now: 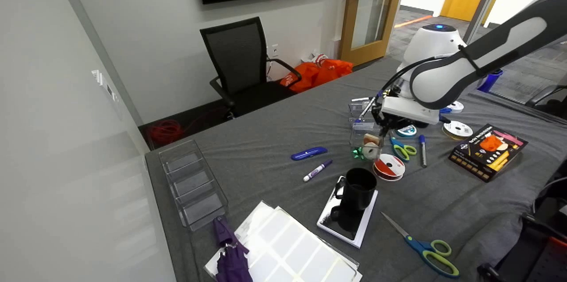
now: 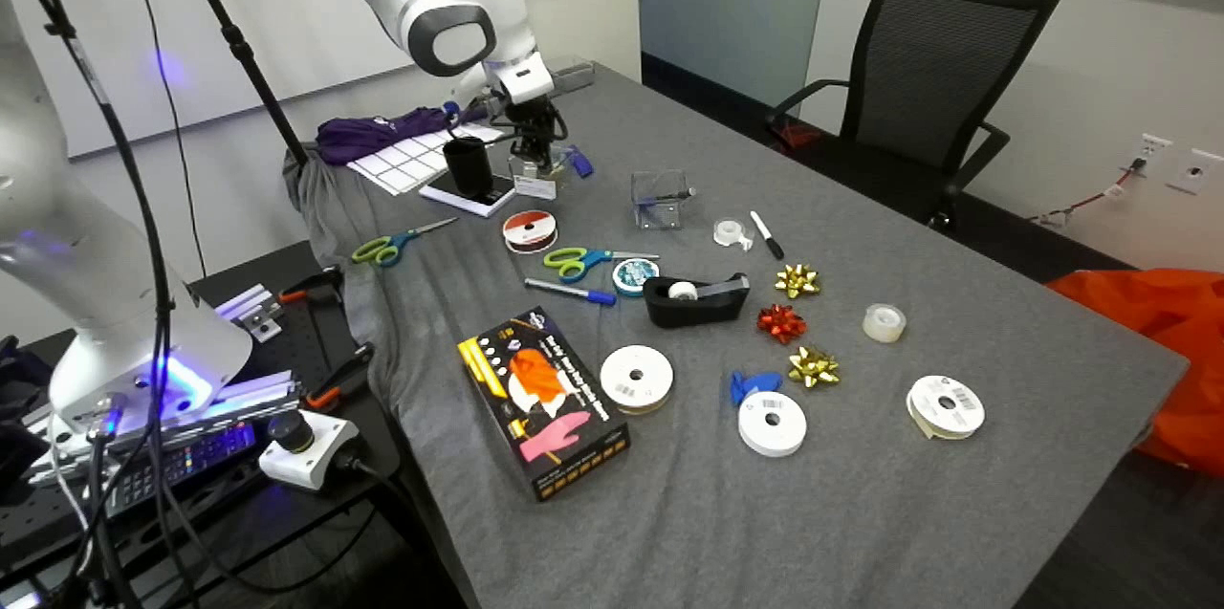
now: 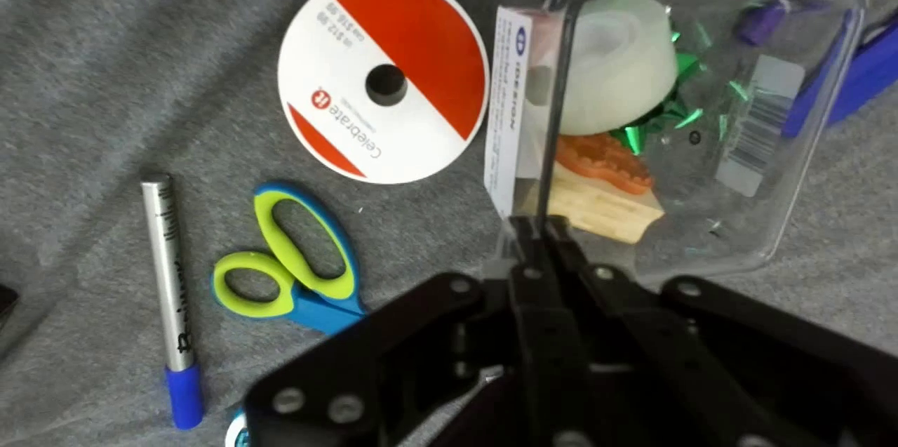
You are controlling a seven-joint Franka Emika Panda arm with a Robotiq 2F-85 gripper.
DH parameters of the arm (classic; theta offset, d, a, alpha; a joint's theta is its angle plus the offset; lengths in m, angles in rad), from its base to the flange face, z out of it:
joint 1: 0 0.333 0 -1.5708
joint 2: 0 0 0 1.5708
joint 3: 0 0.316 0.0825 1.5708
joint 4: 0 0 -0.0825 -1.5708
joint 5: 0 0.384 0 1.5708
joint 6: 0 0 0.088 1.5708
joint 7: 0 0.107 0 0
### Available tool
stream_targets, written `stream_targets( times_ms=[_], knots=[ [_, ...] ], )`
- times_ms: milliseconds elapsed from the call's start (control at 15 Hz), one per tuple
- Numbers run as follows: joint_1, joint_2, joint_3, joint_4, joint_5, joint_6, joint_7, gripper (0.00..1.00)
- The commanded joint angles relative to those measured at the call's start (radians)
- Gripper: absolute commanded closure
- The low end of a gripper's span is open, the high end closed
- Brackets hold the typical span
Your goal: Move the stationary holder containing the green decorating ribbon forward
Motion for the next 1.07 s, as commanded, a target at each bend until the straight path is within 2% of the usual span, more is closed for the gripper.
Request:
stream_targets(
  times_ms=[0, 400, 800, 1000],
  knots=[
    [-0.052, -0.139, 0.035, -0.143, 0.069, -0.026, -0.214, 0.99],
    [-0.104, -0.287, 0.017, -0.332, 0.119, -0.038, -0.595, 0.99],
    [-0.199, -0.398, -0.085, -0.407, 0.128, -0.094, -1.018, 0.99],
    [-0.212, -0.4, -0.136, -0.407, 0.231, -0.101, -1.232, 0.99]
  ],
)
